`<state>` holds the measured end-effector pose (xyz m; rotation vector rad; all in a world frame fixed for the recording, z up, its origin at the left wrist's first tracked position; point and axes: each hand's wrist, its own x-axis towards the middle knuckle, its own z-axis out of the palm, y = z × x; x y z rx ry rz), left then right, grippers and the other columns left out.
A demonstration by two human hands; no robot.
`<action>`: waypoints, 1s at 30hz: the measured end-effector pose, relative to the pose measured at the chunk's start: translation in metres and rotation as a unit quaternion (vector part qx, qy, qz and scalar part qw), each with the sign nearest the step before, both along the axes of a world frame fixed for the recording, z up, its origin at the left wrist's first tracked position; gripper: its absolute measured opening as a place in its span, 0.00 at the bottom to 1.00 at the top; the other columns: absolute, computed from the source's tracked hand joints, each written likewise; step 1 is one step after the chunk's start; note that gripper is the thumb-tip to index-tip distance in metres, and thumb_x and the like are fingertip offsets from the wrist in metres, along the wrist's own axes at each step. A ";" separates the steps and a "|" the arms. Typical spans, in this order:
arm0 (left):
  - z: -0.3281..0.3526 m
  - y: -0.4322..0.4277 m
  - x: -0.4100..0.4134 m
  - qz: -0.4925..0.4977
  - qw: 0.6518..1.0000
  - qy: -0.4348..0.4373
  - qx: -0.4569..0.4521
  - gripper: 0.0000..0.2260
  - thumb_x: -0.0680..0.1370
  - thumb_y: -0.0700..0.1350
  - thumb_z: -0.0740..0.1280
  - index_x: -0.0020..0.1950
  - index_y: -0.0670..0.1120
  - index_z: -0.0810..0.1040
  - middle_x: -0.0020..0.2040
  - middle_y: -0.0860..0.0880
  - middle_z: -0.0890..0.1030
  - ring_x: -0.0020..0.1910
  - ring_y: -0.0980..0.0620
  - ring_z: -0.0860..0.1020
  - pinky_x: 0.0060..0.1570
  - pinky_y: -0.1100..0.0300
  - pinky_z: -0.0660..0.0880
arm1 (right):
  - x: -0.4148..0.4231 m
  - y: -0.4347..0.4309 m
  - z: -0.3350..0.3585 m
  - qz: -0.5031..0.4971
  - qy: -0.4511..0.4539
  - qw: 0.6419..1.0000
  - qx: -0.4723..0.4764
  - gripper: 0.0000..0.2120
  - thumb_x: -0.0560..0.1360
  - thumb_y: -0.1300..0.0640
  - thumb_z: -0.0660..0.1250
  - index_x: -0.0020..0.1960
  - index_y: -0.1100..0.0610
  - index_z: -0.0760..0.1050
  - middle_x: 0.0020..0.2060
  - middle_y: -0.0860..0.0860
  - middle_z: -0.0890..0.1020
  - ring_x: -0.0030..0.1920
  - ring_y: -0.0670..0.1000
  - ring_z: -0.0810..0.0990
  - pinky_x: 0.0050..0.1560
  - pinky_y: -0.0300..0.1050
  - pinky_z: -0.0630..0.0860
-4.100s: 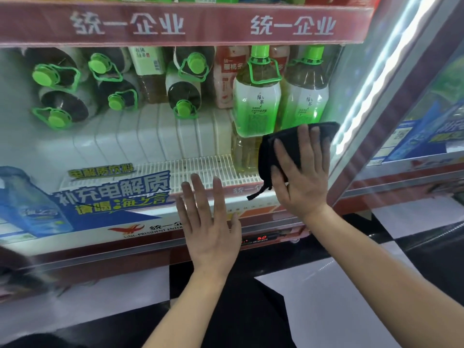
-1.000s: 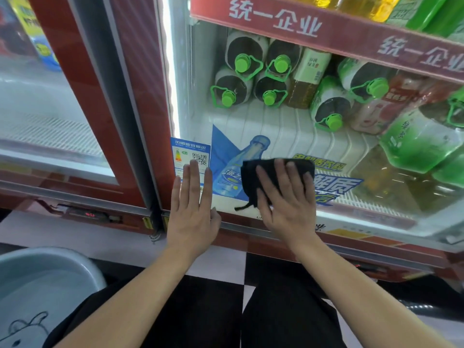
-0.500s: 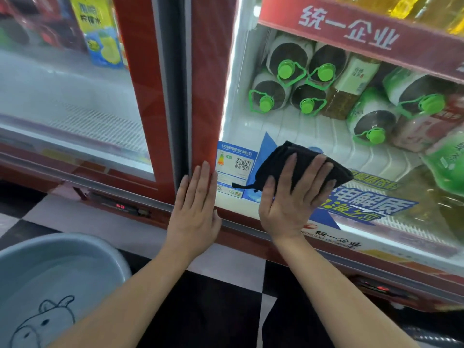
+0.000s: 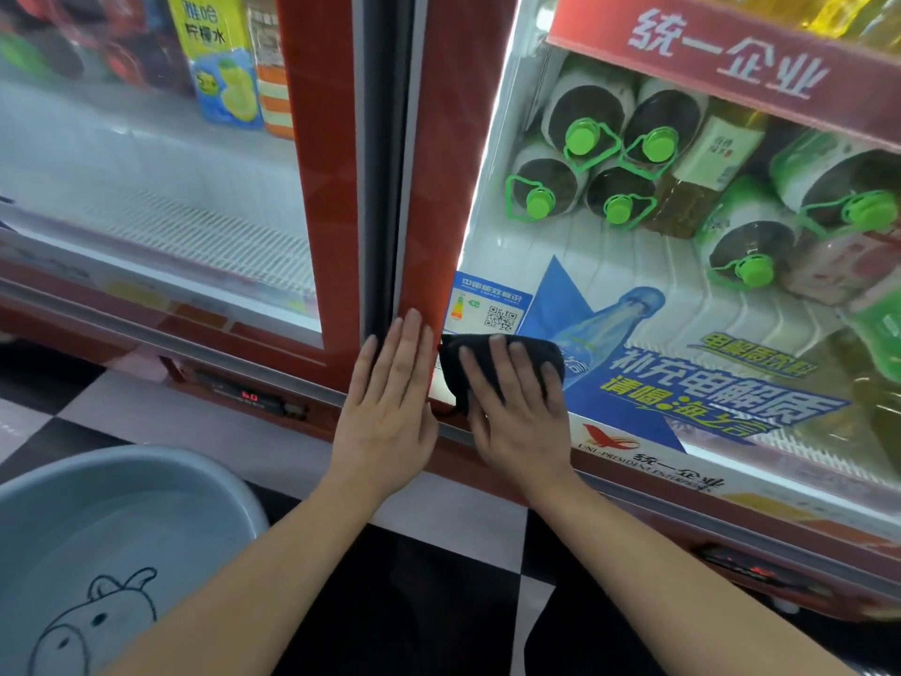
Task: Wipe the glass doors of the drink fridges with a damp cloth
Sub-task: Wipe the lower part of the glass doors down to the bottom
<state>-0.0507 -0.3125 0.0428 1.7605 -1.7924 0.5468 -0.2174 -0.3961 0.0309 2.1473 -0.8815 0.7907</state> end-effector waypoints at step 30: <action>0.006 -0.059 -0.060 0.005 0.960 0.127 -0.249 0.22 0.79 0.42 0.67 0.70 0.36 0.67 0.71 0.35 0.64 0.72 0.35 0.64 0.73 0.41 0.62 | -0.065 0.033 0.057 0.056 -0.034 0.997 0.044 0.33 0.69 0.64 0.66 0.73 0.49 0.70 0.74 0.55 0.69 0.77 0.56 0.62 0.76 0.59 0.60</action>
